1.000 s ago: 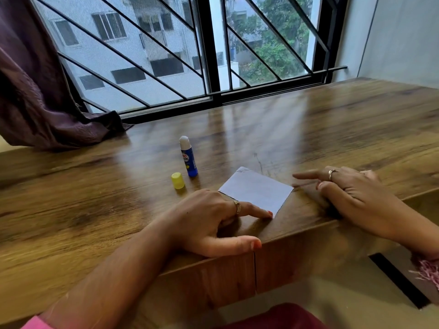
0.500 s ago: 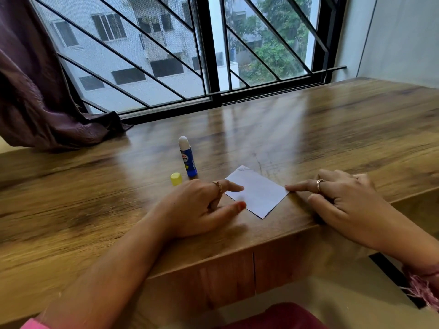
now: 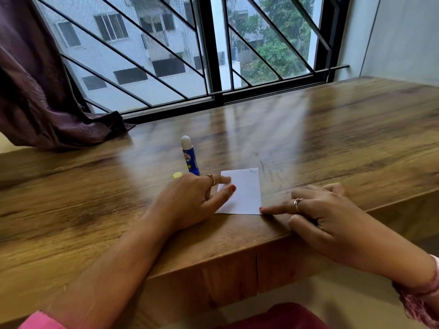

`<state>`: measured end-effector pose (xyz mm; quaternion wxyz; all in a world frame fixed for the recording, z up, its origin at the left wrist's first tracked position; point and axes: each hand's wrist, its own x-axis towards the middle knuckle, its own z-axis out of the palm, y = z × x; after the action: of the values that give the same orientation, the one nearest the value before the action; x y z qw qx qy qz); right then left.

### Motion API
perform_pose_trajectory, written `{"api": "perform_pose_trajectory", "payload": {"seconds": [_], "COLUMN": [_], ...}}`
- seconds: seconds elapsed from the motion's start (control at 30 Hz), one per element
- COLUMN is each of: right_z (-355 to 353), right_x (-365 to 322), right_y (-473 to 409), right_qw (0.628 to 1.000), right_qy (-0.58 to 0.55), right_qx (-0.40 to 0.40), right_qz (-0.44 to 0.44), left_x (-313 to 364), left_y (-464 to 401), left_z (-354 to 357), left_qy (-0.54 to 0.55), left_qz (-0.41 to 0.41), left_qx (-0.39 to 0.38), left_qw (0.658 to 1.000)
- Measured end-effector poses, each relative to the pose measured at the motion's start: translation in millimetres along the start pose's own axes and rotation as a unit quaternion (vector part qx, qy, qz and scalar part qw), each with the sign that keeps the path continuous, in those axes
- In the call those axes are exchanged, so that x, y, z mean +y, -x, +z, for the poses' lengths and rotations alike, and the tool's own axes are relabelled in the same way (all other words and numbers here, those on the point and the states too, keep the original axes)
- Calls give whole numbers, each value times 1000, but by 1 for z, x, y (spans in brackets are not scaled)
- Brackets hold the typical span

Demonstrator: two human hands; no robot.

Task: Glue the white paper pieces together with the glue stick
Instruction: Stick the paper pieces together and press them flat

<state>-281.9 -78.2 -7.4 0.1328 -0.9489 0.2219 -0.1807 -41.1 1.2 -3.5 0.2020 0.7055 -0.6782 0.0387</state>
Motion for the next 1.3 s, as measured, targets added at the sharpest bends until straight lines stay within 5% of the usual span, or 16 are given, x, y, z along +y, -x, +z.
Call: {"api": "perform_pose_trajectory", "payload": {"seconds": [0.17, 0.5, 1.3], "right_z": [-13, -12, -13], "right_x": [21, 31, 45], "right_y": [-13, -38, -60], "right_qw": [997, 989, 989], "right_qy": [-73, -75, 47], "right_qx": [-38, -111, -94], "right_qz": [-11, -68, -100], "left_x": [4, 12, 19], "left_y": [1, 5, 6], "left_z": [-4, -12, -14], "left_qy": [32, 110, 101], "left_qz": [71, 216, 208], "left_qx": [22, -85, -130], "left_qw": [997, 966, 964]}}
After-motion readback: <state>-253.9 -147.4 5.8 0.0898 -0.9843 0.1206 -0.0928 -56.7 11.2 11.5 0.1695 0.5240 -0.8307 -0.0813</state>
